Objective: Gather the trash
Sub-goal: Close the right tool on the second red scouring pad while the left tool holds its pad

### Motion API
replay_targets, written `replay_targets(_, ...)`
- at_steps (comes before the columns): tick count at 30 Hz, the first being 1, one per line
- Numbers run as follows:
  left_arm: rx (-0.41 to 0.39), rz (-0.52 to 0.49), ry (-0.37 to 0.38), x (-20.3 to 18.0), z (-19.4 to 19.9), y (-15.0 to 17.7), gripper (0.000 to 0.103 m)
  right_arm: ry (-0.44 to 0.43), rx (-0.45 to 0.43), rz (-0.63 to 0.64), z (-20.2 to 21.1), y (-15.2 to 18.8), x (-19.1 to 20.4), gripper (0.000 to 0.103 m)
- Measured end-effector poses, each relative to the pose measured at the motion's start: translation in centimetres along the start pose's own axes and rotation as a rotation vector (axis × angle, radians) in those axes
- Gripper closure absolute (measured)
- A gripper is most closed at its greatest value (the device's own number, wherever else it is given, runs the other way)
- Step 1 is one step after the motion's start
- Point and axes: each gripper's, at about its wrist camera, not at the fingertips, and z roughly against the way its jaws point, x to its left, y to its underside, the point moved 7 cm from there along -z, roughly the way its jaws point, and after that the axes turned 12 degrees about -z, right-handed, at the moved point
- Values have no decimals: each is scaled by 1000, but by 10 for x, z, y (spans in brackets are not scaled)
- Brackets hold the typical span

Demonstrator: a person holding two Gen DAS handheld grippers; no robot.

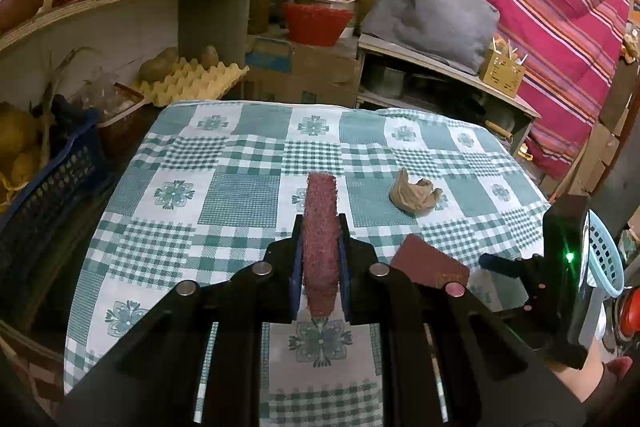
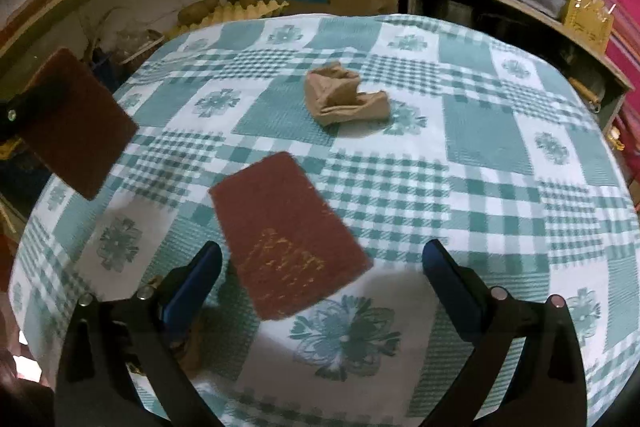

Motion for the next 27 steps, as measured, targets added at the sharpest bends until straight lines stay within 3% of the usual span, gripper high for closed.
replay_targets(10, 2, 3, -7, -3, 0, -1, 90, 13, 7, 6, -11, -8, 1, 7)
replay_targets(15, -1, 10, -7, -4, -2, -3, 90, -9, 8, 32, -7, -10, 6, 36)
replay_targets(20, -1, 10, -6, -4, -3, -4, 90, -13, 1, 16, -3, -10, -1, 36)
replay_targets(27, -22, -4, 3, -19, 0, -16, 90, 15, -64, -75, 22, -28, -49, 36)
